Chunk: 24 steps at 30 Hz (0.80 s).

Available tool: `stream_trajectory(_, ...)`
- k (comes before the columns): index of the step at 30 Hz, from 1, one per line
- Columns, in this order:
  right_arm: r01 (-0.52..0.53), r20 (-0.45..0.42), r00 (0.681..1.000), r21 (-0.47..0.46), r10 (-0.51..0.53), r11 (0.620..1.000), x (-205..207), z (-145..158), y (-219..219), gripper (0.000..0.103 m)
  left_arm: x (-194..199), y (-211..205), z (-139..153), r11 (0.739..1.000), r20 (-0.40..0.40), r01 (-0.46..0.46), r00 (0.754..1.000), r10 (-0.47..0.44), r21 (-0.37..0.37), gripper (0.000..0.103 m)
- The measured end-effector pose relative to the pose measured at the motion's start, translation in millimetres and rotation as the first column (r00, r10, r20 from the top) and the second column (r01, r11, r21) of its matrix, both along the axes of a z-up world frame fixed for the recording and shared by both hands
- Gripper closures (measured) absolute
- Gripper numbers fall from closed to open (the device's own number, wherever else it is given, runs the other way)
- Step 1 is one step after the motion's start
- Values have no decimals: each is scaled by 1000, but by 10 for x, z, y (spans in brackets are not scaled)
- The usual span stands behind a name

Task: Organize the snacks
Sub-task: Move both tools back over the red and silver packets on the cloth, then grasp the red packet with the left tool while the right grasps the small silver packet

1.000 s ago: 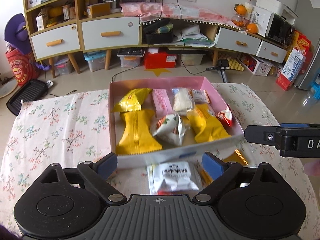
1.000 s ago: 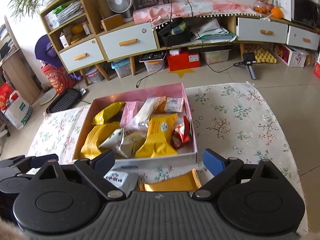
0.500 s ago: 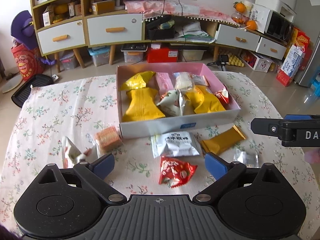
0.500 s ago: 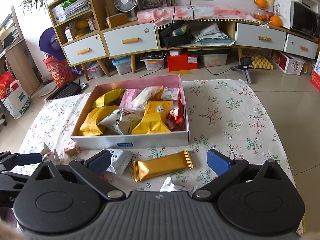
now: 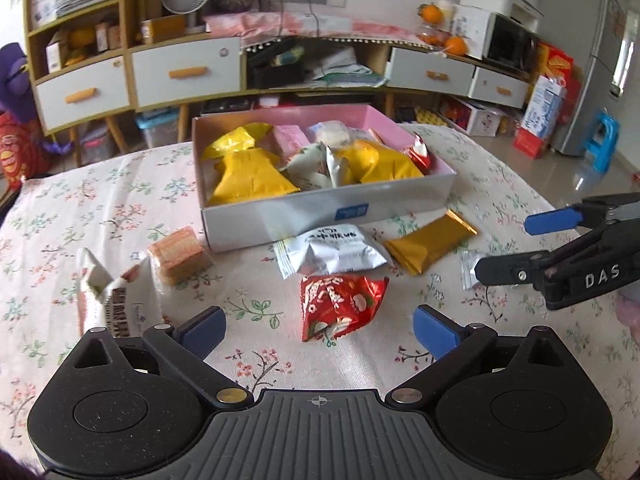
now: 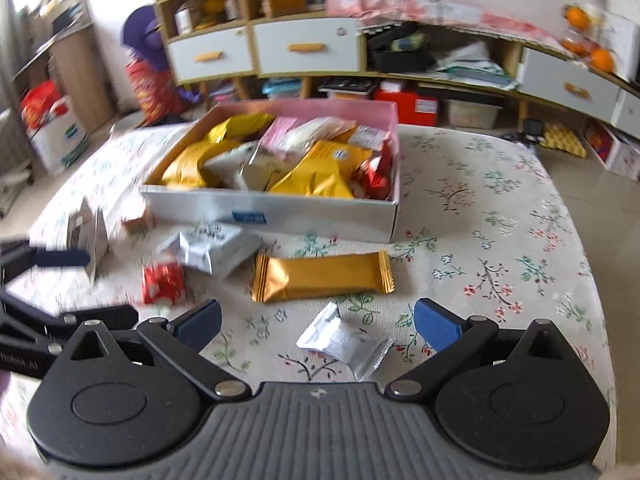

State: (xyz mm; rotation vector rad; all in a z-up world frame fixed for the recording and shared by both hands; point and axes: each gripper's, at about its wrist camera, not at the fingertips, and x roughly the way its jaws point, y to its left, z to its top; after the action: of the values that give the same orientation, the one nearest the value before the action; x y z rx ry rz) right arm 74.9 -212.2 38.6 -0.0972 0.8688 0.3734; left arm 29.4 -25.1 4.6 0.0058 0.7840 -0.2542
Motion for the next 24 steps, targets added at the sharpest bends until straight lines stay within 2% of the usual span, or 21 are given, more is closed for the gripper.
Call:
stream_trajectory(3, -45, 12, 999, -47, 45, 998, -5, -108, -12, 0, 37, -12, -106, 1000, -16, 22, 1000, -23, -15, 2)
stream_trajectory(10, -127, -4, 992, -60, 127, 990, -31, -247, -62, 1, 76, -129, -273, 995, -8, 88, 996, -88, 36, 2)
stream_trajectory(13, -134, -17, 991, -73, 133, 988, -20, -299, -59, 1, 112, -155, -347, 994, -28, 94, 995, -92, 59, 2)
stream_trajectory(17, -141, -36, 990, -105, 138, 984, 12, -367, -61, 1, 127, -161, -358, 994, -14, 94, 996, -93, 59, 2)
stream_trajectory(24, -139, -34, 990, -84, 137, 987, 40, -369, -101, 2, 202, -188, -347, 995, -9, 79, 997, -78, 59, 4)
